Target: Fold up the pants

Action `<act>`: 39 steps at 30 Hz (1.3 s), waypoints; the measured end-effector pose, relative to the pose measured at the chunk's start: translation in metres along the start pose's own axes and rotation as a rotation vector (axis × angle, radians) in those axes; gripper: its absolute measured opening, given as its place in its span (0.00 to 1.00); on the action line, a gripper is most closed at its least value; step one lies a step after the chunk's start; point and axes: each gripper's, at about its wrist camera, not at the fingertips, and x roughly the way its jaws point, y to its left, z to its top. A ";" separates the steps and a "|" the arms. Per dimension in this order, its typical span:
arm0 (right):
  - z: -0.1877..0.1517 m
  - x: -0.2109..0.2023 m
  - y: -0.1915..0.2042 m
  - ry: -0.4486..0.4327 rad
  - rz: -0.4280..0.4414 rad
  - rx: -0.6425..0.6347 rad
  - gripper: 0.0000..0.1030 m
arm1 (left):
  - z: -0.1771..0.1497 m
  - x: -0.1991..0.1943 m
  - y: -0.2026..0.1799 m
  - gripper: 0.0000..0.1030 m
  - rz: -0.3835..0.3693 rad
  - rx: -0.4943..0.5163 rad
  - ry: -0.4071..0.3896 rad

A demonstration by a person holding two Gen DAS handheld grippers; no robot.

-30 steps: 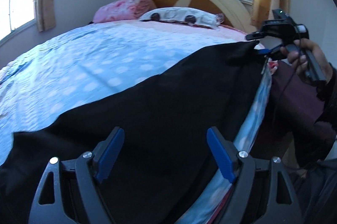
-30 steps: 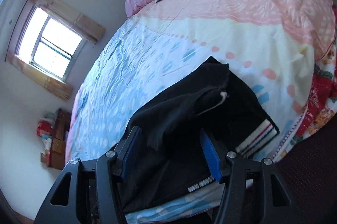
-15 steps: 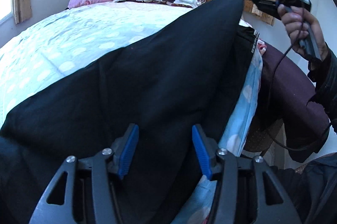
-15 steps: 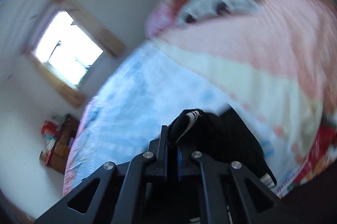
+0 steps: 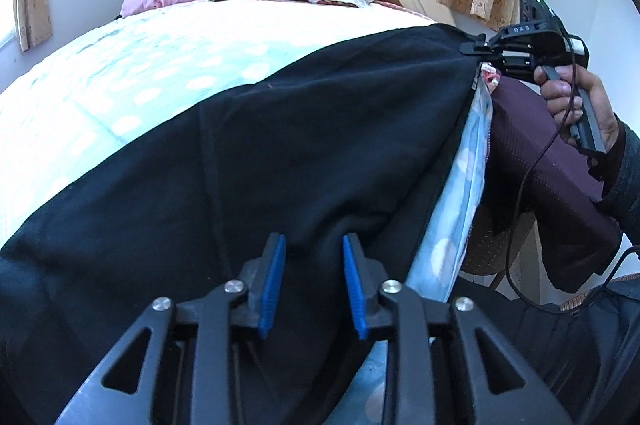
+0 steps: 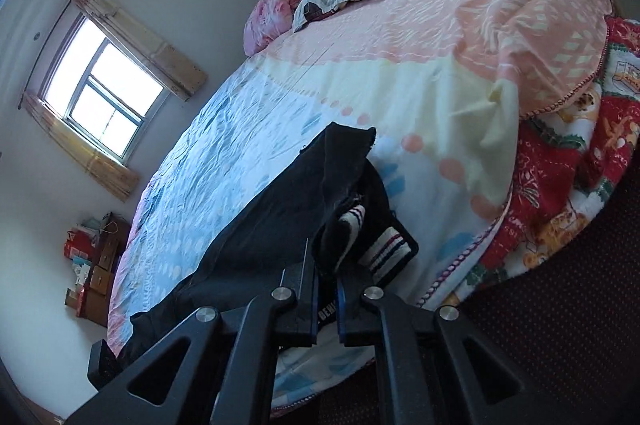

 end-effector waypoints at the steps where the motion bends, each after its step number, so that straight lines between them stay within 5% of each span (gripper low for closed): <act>1: -0.001 -0.001 0.001 -0.001 0.001 -0.004 0.06 | 0.001 -0.001 -0.002 0.28 0.003 0.006 0.002; 7: 0.005 -0.002 0.004 -0.029 0.058 0.006 0.06 | -0.005 -0.001 -0.011 0.26 0.015 0.054 0.016; 14: 0.009 -0.005 0.005 -0.042 0.077 0.006 0.06 | -0.007 -0.001 -0.020 0.46 0.012 0.095 0.017; 17: 0.008 -0.003 0.005 -0.037 0.083 0.007 0.06 | -0.010 0.005 -0.029 0.47 0.061 0.150 0.027; 20: 0.006 0.000 0.002 -0.031 0.079 0.014 0.06 | -0.007 0.006 -0.028 0.34 0.090 0.153 0.027; 22: 0.005 -0.002 0.000 -0.030 0.083 0.021 0.06 | -0.004 0.003 -0.023 0.13 0.095 0.134 0.025; 33: -0.003 -0.013 -0.004 -0.018 0.075 -0.005 0.06 | -0.015 -0.019 -0.028 0.07 -0.008 0.110 0.039; 35: -0.007 -0.007 -0.016 0.004 0.074 0.030 0.06 | -0.015 -0.014 -0.027 0.09 0.011 0.101 0.042; 39: -0.007 -0.009 -0.015 0.013 0.066 0.012 0.07 | -0.011 -0.012 -0.028 0.35 0.056 0.094 0.040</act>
